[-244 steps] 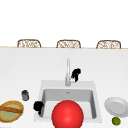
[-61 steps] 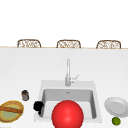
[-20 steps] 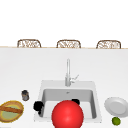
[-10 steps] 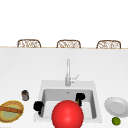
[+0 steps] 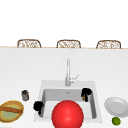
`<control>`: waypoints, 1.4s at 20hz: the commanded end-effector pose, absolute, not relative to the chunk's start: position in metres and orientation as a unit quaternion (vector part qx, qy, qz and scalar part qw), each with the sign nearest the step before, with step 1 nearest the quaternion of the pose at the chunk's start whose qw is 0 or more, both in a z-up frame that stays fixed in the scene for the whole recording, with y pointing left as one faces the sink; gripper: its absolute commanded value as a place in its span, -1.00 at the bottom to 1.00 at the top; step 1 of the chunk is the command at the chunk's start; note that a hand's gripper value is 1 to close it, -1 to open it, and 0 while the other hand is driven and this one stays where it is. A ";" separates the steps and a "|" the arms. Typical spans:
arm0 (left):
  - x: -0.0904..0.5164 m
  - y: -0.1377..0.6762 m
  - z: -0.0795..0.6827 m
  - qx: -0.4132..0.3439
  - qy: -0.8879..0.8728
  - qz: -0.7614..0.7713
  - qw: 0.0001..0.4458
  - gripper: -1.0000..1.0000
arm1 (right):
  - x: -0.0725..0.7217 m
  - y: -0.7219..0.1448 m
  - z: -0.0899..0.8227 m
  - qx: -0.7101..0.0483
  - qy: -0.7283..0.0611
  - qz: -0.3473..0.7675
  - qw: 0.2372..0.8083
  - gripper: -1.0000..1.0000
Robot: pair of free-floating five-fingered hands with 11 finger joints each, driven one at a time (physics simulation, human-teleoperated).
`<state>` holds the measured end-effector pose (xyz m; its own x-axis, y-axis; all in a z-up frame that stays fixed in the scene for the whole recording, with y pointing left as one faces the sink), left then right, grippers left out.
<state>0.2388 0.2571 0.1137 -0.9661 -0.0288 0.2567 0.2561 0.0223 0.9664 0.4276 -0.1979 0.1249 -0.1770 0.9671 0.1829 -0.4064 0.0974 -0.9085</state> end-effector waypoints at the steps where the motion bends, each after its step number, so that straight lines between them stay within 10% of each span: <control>1: 0.239 0.257 0.114 -0.080 -0.708 -0.695 0.103 0.00 | 0.431 -0.226 0.141 -0.297 -0.471 0.605 0.569 1.00; 28: 0.239 0.257 0.114 -0.080 -0.708 -0.695 0.103 0.00 | 0.409 -0.424 0.162 -0.329 -0.471 0.606 0.550 1.00</control>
